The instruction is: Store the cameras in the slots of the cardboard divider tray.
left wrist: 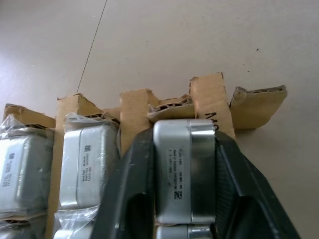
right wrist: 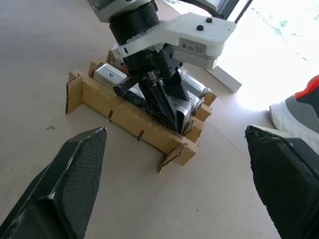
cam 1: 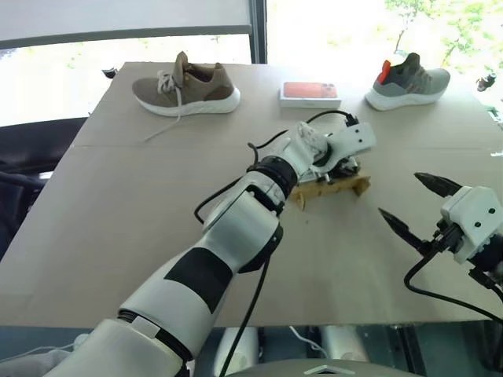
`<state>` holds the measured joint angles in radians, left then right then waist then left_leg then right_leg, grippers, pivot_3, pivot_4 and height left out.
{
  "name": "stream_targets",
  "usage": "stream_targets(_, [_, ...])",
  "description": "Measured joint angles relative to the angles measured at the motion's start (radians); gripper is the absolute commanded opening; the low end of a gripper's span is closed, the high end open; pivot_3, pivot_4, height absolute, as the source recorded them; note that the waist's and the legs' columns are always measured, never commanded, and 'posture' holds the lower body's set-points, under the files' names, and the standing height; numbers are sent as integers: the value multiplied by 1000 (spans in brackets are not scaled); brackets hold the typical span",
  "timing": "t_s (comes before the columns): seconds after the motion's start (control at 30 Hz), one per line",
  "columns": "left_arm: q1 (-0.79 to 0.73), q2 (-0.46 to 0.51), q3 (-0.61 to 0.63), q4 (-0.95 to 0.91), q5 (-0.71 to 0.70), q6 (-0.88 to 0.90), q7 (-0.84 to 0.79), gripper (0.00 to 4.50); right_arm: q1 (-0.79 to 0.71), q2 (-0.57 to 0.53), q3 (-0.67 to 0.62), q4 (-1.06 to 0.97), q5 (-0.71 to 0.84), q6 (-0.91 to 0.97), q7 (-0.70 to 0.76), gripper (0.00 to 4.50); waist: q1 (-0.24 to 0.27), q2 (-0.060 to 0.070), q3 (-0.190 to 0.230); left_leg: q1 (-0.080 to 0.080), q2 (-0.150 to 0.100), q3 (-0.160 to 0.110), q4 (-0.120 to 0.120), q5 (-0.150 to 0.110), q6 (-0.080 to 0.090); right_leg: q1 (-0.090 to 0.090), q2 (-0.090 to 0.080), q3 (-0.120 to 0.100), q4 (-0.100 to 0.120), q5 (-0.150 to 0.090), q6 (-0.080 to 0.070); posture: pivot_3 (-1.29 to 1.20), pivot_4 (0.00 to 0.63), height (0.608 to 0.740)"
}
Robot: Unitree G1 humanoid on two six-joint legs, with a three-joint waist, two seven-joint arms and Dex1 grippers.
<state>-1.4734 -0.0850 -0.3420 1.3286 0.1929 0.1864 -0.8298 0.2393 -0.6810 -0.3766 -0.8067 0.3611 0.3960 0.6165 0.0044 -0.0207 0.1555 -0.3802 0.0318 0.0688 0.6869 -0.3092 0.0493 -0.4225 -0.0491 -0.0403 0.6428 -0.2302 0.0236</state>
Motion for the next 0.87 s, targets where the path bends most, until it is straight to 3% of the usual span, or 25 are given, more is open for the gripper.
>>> stream_targets(0.07, [-23, 2, 70, 2, -35, 28, 11, 3991, 2, 0, 1, -5, 0, 3, -2, 4500, 7, 0, 0, -1, 0, 0, 1, 0, 0, 0, 0, -1, 0, 0, 0, 0, 150, 740])
stream_targets(0.2, [-88, 72, 203, -96, -160, 159, -122, 3991, 17, 1, 14, -34, 0, 21, -12, 4500, 9, 0, 0, -3, -1, 0, 0, 2, -4, -2, -1, -1, -1, 0, 0, 0, 150, 740])
stream_targets(0.3, [-29, 194, 274, -419, -259, 299, -223, 3991, 26, 2, 22, -43, 1, 41, -19, 4500, -1, 2, -1, -1, 1, 0, -2, 2, -5, -2, -1, 1, 0, 0, 0, 0, 150, 740])
stream_targets(0.37, [182, 253, 329, -758, -315, 278, -201, 3991, 25, 2, 27, -40, 22, 72, -17, 4500, -7, 10, -6, 3, 5, 1, -3, 2, -5, 0, -1, 6, 0, 0, 0, 0, 150, 740])
stream_targets(0.4, [315, 292, 344, -906, -347, 285, -211, 4262, 24, 2, 27, -34, 38, 86, -15, 4500, -15, 13, -8, 4, 5, 2, -3, 2, -5, 1, -1, 10, 2, 0, 0, 0, 150, 740])
stream_targets(0.5, [729, 429, 414, -1202, -413, 380, -210, 4262, 21, 4, 5, 14, 75, 106, -5, 4500, -28, 11, -7, 6, 7, 2, -1, 3, -7, 0, 2, 13, 6, 0, 0, 0, 150, 740])
stream_targets(0.57, [954, 498, 479, -1348, -427, 396, -177, 4262, 22, 2, -18, 55, 78, 102, 4, 4500, -17, 5, -4, 6, 7, 1, 1, 4, -9, 0, 1, 11, 8, 0, 0, 0, 150, 740])
stream_targets(0.67, [1161, 562, 588, -1574, -455, 420, -92, 4262, 26, -1, -45, 89, 97, 94, 35, 4500, 18, 2, -5, 8, 5, -2, 3, 4, -8, 6, -3, 7, 5, 0, 0, 0, 150, 740])
stream_targets(0.87, [1603, 612, 751, -1766, -525, 371, -95, 4262, 132, -57, -133, 211, 94, 53, 149, 4500, 18, -1, -6, 15, 4, 3, 1, 1, -3, 13, -5, 11, -1, -2, -4, 0, 150, 740])
